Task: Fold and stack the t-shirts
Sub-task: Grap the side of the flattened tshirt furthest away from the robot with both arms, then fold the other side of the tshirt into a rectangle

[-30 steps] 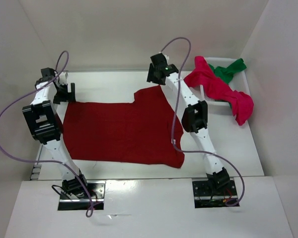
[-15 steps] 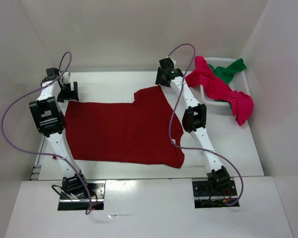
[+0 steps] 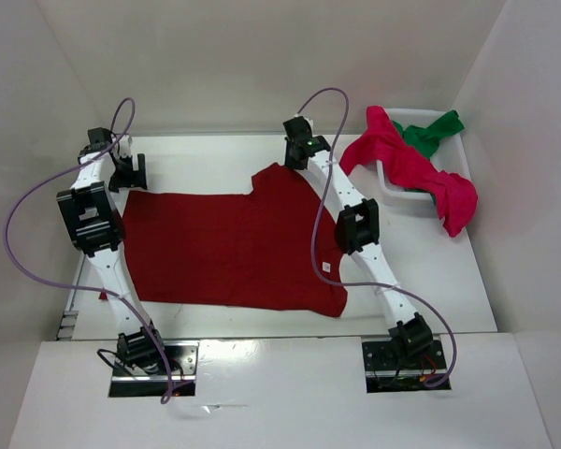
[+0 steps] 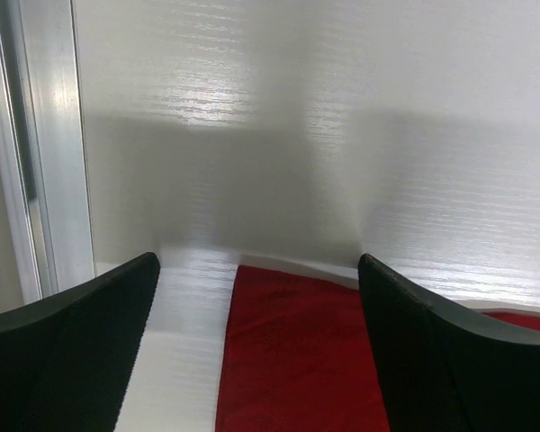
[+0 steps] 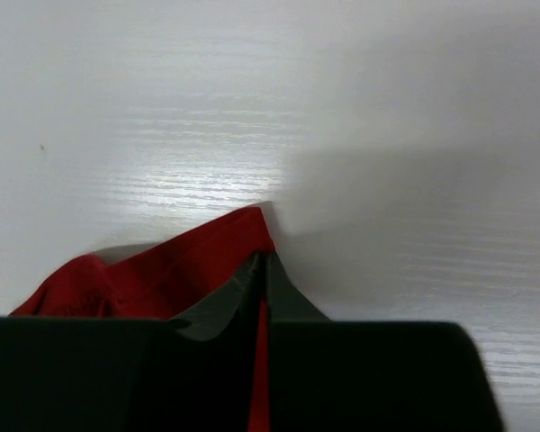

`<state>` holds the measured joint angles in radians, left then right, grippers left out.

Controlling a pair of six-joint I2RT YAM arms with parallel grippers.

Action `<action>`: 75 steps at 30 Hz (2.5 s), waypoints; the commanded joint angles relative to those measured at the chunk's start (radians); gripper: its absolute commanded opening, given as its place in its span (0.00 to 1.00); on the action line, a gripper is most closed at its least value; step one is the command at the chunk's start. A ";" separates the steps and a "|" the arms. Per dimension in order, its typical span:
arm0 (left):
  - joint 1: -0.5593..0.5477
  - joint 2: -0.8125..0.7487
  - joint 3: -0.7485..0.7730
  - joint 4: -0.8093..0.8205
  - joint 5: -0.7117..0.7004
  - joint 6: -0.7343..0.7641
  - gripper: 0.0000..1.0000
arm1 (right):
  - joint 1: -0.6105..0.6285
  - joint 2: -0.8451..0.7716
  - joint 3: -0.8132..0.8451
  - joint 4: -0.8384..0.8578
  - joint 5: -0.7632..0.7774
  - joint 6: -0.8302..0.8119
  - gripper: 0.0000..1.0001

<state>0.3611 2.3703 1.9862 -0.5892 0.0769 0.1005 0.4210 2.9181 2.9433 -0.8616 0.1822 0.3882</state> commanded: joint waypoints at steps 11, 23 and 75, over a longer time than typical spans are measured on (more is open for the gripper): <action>-0.005 -0.023 -0.056 -0.032 0.113 0.096 0.10 | -0.007 -0.171 -0.120 -0.129 -0.004 -0.006 0.00; -0.005 -0.423 -0.317 -0.018 0.176 0.301 0.00 | 0.110 -0.688 -0.646 -0.121 -0.006 -0.035 0.00; 0.134 -0.700 -0.877 -0.006 -0.095 0.617 0.03 | 0.372 -1.455 -1.861 0.274 -0.277 0.252 0.56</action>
<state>0.4992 1.6791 1.1069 -0.5995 -0.0418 0.7284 0.7528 1.3827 0.9581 -0.7174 -0.1097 0.7189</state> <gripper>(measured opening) 0.027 0.549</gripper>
